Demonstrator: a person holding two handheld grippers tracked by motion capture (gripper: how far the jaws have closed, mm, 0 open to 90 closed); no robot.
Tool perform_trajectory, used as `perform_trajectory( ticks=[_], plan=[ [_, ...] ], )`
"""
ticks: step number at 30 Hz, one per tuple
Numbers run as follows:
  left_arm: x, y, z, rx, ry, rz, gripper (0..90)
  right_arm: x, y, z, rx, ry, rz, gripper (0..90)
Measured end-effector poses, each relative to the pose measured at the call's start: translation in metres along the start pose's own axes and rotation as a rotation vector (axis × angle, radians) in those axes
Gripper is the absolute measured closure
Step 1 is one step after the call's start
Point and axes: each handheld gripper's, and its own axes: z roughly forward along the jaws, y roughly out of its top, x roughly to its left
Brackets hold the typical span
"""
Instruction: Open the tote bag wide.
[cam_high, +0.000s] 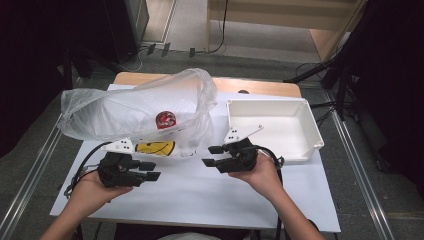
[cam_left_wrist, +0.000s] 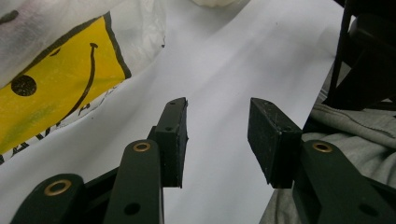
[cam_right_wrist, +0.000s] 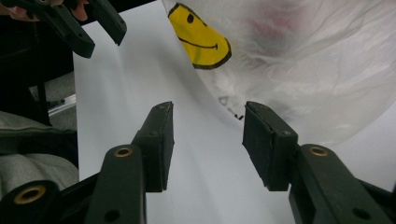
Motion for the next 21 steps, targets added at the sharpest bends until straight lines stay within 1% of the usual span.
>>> perform_trajectory(
  ticks=[1,2,3,4,6,7,9,11,12,13,14,15,16,17,19,20,21],
  plan=[
    [0.000,0.001,-0.001,0.004,0.003,0.006,59.3,-0.003,0.004,-0.004,-0.001,0.003,-0.005,57.1],
    [-0.001,0.003,-0.002,0.003,0.009,0.012,59.3,-0.003,0.004,-0.004,-0.001,0.003,-0.005,57.1],
    [-0.001,0.004,-0.004,0.007,0.010,0.015,59.5,-0.004,0.007,-0.006,0.009,0.007,-0.002,57.4],
    [-0.001,0.006,-0.006,0.007,0.005,0.019,59.8,-0.005,0.009,-0.008,0.019,0.010,0.006,58.1],
    [-0.002,0.010,-0.010,0.002,-0.008,0.021,62.1,-0.007,0.014,-0.011,0.023,0.023,0.008,60.1],
    [-0.002,0.013,-0.013,0.010,-0.019,0.019,63.4,-0.008,0.016,-0.013,0.025,0.031,0.003,61.0],
    [-0.002,0.018,-0.018,0.018,-0.023,0.019,65.3,-0.009,0.022,-0.018,0.027,0.046,-0.019,63.5],
    [-0.002,0.023,-0.024,0.004,-0.038,0.022,67.6,-0.011,0.027,-0.023,0.032,0.044,-0.036,68.2],
    [-0.002,0.026,-0.029,-0.007,-0.036,0.024,70.8,-0.013,0.034,-0.031,0.023,0.057,-0.043,74.1],
    [-0.002,0.028,-0.032,-0.013,-0.031,0.026,70.8,-0.013,0.034,-0.031,0.023,0.057,-0.043,74.1],
    [-0.002,0.032,-0.036,-0.017,-0.030,0.027,72.7,-0.014,0.037,-0.033,0.021,0.055,-0.048,77.1],
    [-0.001,0.034,-0.039,-0.018,-0.034,0.030,74.6,-0.015,0.041,-0.037,0.023,0.063,-0.055,80.7],
    [-0.001,0.037,-0.042,-0.022,-0.035,0.024,74.8,-0.015,0.043,-0.040,0.026,0.071,-0.054,82.1],
    [-0.001,0.040,-0.046,-0.029,-0.037,0.027,78.2,-0.016,0.047,-0.042,0.023,0.071,-0.062,83.5],
    [-0.001,0.046,-0.052,-0.028,-0.023,0.033,81.1,-0.017,0.055,-0.047,0.011,0.080,-0.062,86.2],
    [-0.001,0.050,-0.056,-0.032,-0.016,0.038,82.7,-0.018,0.058,-0.049,0.005,0.086,-0.056,87.5],
    [-0.001,0.053,-0.060,-0.043,-0.014,0.038,83.4,-0.018,0.062,-0.050,0.001,0.090,-0.063,88.0]
  ],
)
